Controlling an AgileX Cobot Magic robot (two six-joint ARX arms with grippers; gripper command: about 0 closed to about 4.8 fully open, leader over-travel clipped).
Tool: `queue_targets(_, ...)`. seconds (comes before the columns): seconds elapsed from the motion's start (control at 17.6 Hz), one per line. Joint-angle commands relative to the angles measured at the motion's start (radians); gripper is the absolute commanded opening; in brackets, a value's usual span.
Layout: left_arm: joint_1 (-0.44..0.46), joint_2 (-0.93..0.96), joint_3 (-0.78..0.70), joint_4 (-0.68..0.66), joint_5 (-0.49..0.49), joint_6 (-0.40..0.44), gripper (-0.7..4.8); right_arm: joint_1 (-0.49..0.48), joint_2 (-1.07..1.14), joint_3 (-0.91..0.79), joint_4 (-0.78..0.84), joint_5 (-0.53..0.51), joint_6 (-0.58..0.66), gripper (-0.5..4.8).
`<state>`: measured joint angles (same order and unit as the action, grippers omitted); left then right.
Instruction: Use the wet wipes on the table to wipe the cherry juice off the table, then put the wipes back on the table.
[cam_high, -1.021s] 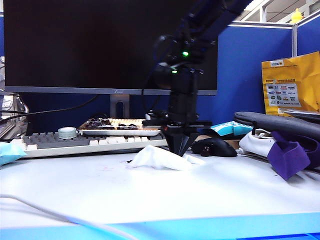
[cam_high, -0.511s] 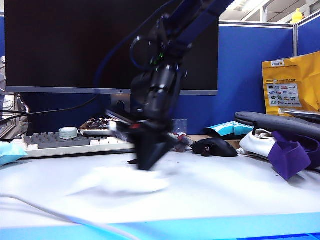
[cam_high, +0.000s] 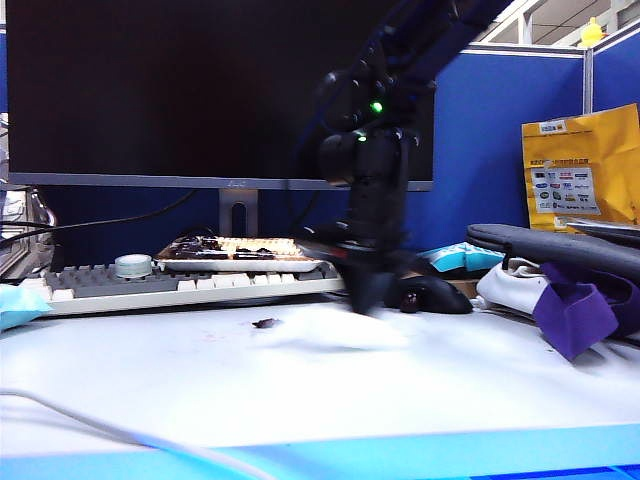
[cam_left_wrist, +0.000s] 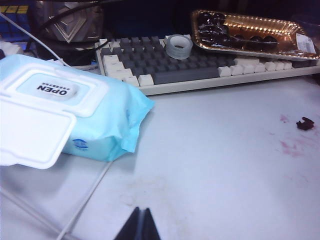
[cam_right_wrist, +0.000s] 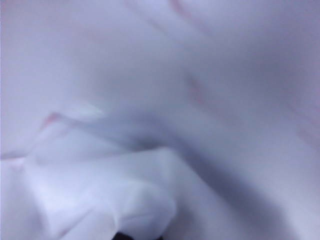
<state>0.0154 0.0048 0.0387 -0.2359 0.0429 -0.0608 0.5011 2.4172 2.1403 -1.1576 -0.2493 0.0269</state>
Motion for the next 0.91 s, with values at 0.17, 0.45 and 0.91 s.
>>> queue_targets(0.17,0.000,-0.003,-0.006,-0.010,0.003,0.000,-0.04,0.121,0.024,-0.012,-0.055,-0.288,-0.114,-0.06)
queue_targets(0.45,0.000,-0.003,-0.006,-0.010,0.003,0.000,-0.04,0.135,0.029,-0.012,0.062,0.117,-0.010,-0.06)
queue_targets(0.91,0.000,-0.003,-0.006,-0.010,0.003,0.000,-0.04,0.069,0.029,-0.012,0.220,-0.118,-0.007,-0.06)
